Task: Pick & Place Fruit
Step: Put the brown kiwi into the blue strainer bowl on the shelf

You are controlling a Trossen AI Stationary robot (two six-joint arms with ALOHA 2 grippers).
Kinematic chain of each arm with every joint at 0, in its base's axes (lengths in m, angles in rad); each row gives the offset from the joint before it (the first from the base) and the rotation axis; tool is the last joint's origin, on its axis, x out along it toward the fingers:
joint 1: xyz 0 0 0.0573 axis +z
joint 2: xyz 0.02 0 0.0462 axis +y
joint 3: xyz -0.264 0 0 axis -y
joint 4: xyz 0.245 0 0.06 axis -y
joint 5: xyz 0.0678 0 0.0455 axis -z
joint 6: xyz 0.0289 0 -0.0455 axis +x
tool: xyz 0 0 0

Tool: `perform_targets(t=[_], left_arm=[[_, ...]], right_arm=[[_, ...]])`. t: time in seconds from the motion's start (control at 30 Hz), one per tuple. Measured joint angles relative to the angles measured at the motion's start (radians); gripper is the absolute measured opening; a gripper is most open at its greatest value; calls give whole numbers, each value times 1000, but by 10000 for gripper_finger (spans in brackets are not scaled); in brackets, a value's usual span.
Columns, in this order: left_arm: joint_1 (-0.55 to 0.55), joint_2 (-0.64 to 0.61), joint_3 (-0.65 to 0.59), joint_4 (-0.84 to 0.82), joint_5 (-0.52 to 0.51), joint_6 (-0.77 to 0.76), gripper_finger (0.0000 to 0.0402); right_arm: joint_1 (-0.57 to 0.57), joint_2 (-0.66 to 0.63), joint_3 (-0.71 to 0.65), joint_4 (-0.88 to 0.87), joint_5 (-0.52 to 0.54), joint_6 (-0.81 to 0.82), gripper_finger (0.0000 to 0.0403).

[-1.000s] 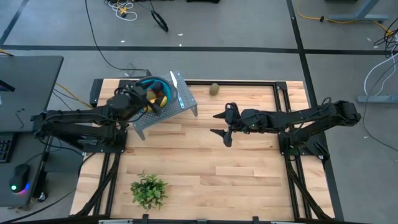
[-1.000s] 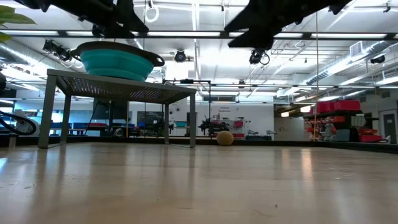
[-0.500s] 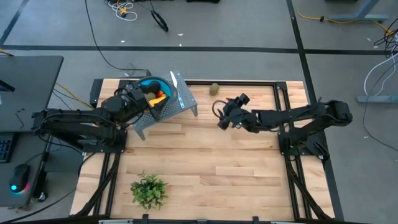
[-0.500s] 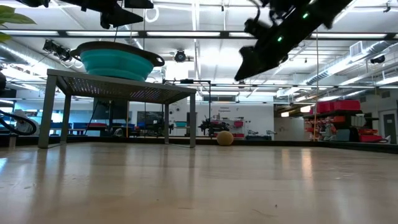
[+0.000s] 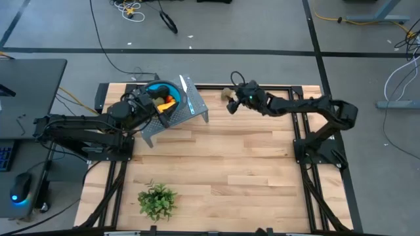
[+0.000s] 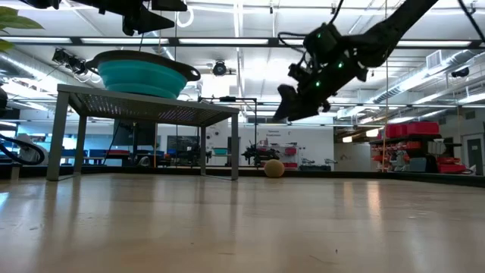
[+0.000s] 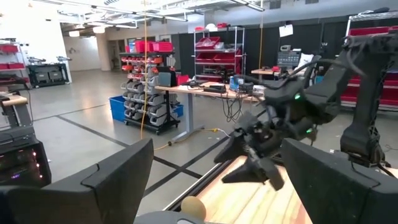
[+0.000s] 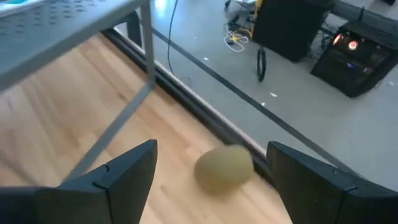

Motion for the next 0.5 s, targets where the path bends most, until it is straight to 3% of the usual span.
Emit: perform_targets(t=[0.17,0.5], left_arm=[[0,0,0,0,1,0,361],[0,0,0,-10,5,-15,361]], right_arm=[[-23,112,21,60,-61,-79,312],[-81,268,161,-26,17,-56,312]])
